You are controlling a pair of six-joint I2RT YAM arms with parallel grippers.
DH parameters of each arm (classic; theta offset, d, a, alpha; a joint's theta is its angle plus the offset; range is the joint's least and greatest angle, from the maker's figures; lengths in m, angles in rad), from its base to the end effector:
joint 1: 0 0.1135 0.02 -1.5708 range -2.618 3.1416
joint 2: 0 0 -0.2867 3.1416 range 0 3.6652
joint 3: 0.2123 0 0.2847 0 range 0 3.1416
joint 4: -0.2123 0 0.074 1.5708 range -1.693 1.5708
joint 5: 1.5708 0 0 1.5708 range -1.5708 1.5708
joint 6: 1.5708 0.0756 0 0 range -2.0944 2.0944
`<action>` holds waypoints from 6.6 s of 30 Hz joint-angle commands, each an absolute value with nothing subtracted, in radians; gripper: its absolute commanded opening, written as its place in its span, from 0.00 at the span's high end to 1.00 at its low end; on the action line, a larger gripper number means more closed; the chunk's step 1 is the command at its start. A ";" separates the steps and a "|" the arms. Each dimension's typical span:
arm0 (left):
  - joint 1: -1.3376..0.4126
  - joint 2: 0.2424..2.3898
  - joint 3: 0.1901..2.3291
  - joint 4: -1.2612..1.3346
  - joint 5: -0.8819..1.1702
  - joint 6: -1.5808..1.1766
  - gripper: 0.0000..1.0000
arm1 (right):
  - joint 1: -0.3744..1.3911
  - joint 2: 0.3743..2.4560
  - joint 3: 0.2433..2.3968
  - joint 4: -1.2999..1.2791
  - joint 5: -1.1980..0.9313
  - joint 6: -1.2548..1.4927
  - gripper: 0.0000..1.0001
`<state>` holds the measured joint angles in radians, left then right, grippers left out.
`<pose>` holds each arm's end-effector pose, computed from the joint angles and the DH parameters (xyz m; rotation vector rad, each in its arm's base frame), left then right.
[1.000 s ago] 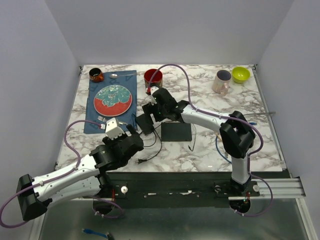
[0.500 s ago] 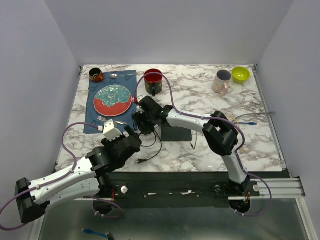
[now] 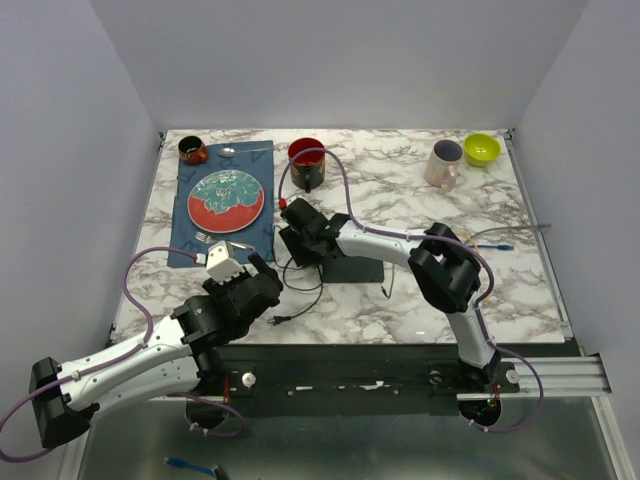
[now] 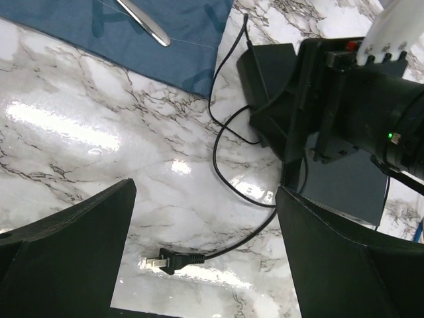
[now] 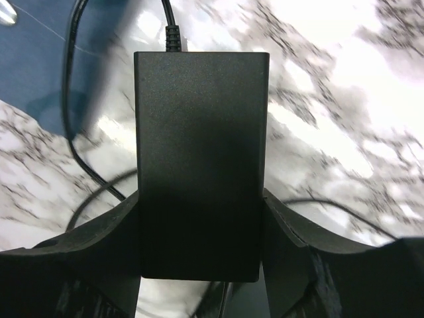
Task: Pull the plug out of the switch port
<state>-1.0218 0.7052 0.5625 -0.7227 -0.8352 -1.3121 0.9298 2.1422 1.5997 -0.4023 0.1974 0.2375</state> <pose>0.1347 -0.1128 0.2242 -0.6426 2.0267 -0.3444 0.3295 0.4169 0.1423 -0.7741 2.3827 0.2397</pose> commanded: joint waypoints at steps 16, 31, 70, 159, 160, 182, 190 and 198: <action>-1.017 0.756 0.561 -0.557 -0.836 -1.279 0.01 | 0.861 1.465 1.582 -0.445 0.845 0.284 0.99; -1.015 0.926 0.610 -0.377 -0.715 -1.201 0.01 | 0.293 1.206 1.198 -0.665 0.842 0.722 0.99; -1.017 1.077 0.607 -0.261 -0.560 -1.172 0.01 | -0.203 1.193 0.913 -0.566 0.486 0.827 0.11; -1.017 1.039 0.532 -0.282 -0.523 -1.218 0.05 | 0.084 1.312 0.922 -0.540 0.649 0.776 0.07; -1.017 1.028 0.525 -0.278 -0.528 -1.218 0.05 | 0.084 1.287 0.926 -0.537 0.646 0.773 0.05; -1.011 1.077 0.676 -0.497 -0.589 -1.180 0.01 | 0.728 0.975 0.669 -0.109 0.201 0.428 0.03; -1.009 1.072 0.713 -0.652 -0.617 -1.246 0.01 | 0.989 0.868 0.554 0.032 0.368 0.399 0.00; -1.009 1.032 0.730 -0.649 -0.647 -1.264 0.01 | 0.992 0.805 0.511 0.064 0.443 0.364 0.00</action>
